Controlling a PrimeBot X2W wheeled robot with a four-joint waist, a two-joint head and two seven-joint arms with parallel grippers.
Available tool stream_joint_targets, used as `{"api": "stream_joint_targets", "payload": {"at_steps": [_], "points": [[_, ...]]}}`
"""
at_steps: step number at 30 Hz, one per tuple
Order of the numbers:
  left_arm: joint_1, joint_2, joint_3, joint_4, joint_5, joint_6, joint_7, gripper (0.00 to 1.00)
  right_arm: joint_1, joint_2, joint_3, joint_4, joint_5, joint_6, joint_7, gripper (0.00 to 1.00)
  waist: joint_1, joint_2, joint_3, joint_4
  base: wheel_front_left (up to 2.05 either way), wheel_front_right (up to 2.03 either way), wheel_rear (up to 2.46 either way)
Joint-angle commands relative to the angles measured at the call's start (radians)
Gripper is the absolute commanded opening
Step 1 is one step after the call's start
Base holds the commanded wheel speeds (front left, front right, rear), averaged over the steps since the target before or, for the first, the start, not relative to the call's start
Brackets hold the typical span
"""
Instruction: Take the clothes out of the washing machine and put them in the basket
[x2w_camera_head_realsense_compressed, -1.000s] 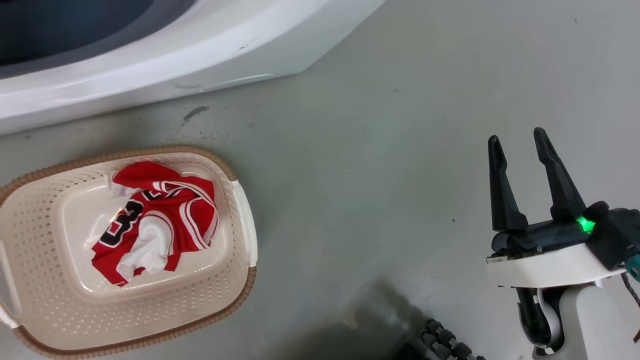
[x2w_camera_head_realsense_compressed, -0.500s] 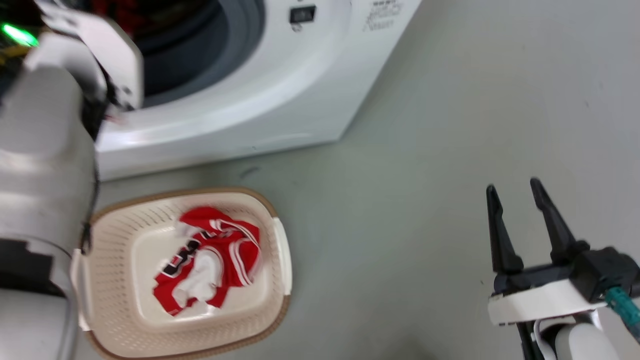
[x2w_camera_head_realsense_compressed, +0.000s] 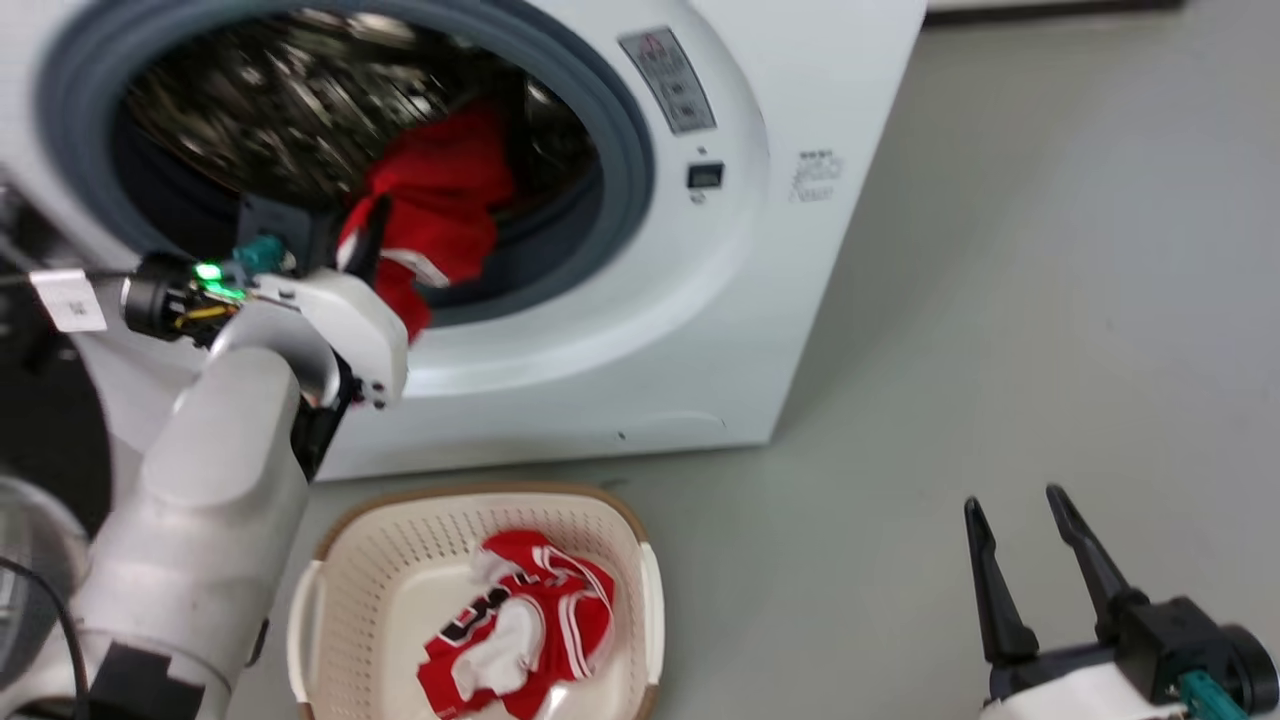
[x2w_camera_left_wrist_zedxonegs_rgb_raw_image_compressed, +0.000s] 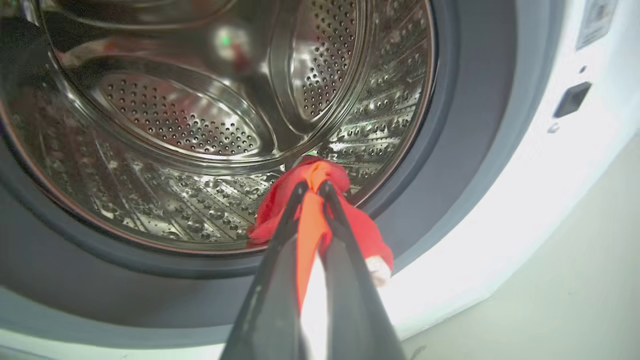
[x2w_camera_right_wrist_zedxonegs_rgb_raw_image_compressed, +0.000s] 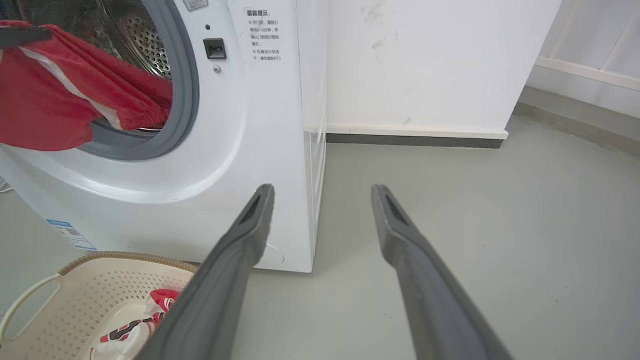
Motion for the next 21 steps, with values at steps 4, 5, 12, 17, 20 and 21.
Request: {"api": "stream_joint_targets", "payload": {"at_steps": [4,5,12,17,20,21], "points": [[0.09,0.026,-0.01,-0.137,0.004,0.008,-0.01,0.0,0.047,0.0,-0.004,0.008,-0.002,-0.001,-0.002,1.0,0.0003,0.0,-0.11,0.069,0.0,0.0,0.0],[0.111,0.036,-0.011,-0.175,0.003,0.012,-0.008,0.0,0.057,0.0,-0.002,0.009,-0.003,-0.001,-0.002,1.0,0.0003,0.0,-0.122,0.074,0.0,0.0,0.0],[0.259,0.126,0.005,-0.528,-0.011,0.077,0.073,0.0,0.106,0.0,-0.001,0.017,-0.003,-0.001,-0.002,1.0,0.0003,0.0,-0.189,0.101,0.0,0.0,0.0],[0.365,0.205,0.019,-0.831,-0.007,0.139,0.176,0.0,0.126,0.0,-0.003,0.017,0.002,-0.001,-0.002,1.0,0.0003,0.0,-0.211,0.11,0.0,0.0,0.0],[0.422,0.237,0.035,-0.991,-0.021,0.174,0.228,0.0,0.134,0.0,-0.004,0.018,0.007,-0.001,-0.002,1.0,0.0003,0.0,-0.213,0.116,0.0,0.0,0.0],[0.437,0.254,0.036,-1.036,-0.014,0.183,0.244,0.0,0.136,0.0,-0.004,0.018,0.008,-0.001,-0.002,1.0,0.0003,0.0,-0.213,0.118,0.0,0.0,0.0]]}}
